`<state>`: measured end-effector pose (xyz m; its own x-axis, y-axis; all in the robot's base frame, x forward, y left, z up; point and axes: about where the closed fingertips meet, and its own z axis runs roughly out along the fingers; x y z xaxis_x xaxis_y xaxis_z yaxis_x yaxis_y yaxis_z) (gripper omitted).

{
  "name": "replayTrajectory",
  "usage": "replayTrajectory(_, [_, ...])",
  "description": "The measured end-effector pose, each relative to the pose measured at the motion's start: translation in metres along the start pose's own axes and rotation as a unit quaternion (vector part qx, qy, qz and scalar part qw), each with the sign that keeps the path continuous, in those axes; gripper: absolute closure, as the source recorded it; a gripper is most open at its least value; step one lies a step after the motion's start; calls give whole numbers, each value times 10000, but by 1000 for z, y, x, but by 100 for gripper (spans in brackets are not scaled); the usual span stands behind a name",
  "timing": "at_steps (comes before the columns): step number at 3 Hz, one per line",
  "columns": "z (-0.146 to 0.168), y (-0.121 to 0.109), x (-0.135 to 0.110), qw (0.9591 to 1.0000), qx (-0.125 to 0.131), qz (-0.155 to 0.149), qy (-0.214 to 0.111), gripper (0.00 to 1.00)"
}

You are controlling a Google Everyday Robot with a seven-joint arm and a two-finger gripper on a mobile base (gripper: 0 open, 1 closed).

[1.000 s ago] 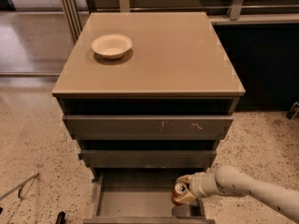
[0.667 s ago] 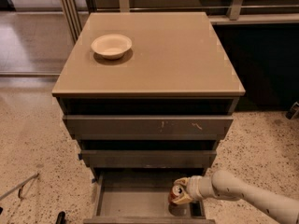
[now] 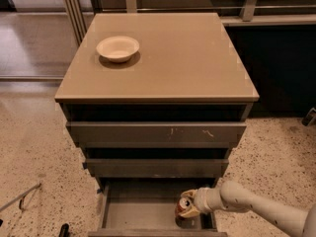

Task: Place coke can into bottom drawer

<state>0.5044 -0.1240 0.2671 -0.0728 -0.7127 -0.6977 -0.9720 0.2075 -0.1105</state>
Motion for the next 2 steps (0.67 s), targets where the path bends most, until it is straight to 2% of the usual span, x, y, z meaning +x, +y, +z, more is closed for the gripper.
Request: replayTrajectory(2, [54, 4, 19, 9993, -353, -100, 31, 100])
